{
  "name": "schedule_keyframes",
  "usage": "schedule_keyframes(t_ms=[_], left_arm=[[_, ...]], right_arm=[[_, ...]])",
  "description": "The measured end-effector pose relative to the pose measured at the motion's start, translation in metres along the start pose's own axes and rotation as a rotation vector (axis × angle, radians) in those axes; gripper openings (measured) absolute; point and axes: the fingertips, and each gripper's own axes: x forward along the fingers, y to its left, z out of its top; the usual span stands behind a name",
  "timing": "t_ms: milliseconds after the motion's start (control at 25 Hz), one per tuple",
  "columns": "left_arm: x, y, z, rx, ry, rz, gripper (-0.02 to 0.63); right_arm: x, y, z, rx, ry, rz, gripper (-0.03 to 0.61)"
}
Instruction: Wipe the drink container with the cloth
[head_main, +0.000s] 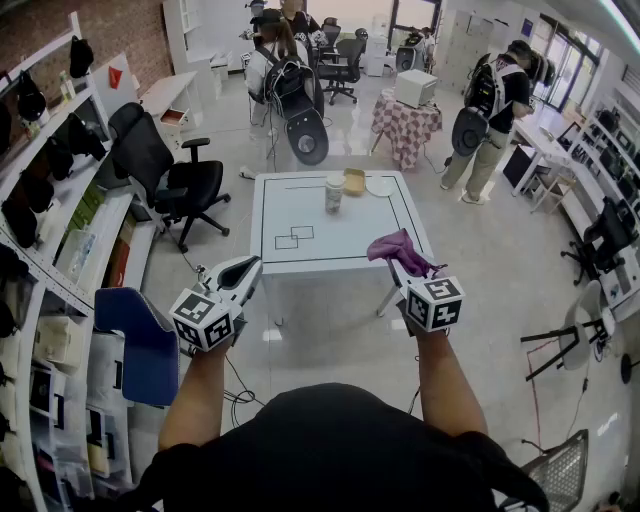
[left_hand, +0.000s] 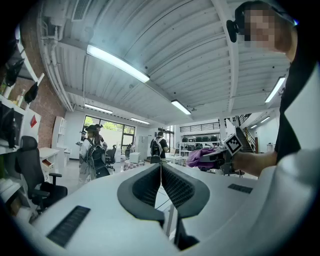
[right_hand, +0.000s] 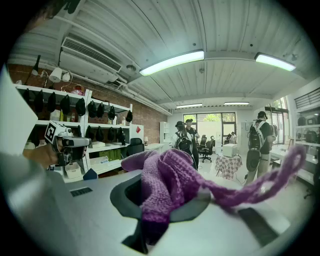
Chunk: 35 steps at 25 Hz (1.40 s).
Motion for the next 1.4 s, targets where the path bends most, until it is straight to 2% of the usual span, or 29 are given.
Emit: schedule_keyframes(t_ms=[360,760,1080,1400], left_arm=[[-0.007,0.007,-0.004,0.002,0.006,-0.01,0.025],[-0.014,0.018,-0.005,0.009,0.001,-0.045,0.025],[0.011,0.029,-0.011,-0.004,0.017,-0.04,0.025],[0.068,0.045,-0.022,-0.002,0.046,-0.024,0.025]], right_arm=[[0.011,0.012,-0.011,0.011,0.039,0.017,0.077],[0.015,0.027,-0.015,0.0,0.073,-0.011,0.077],[0.03,0.006,-0.019,0.022,0.064,-0.015,0.077],[0.072,-0.046,-0.036,0.046,0.091,0.01,0.077]])
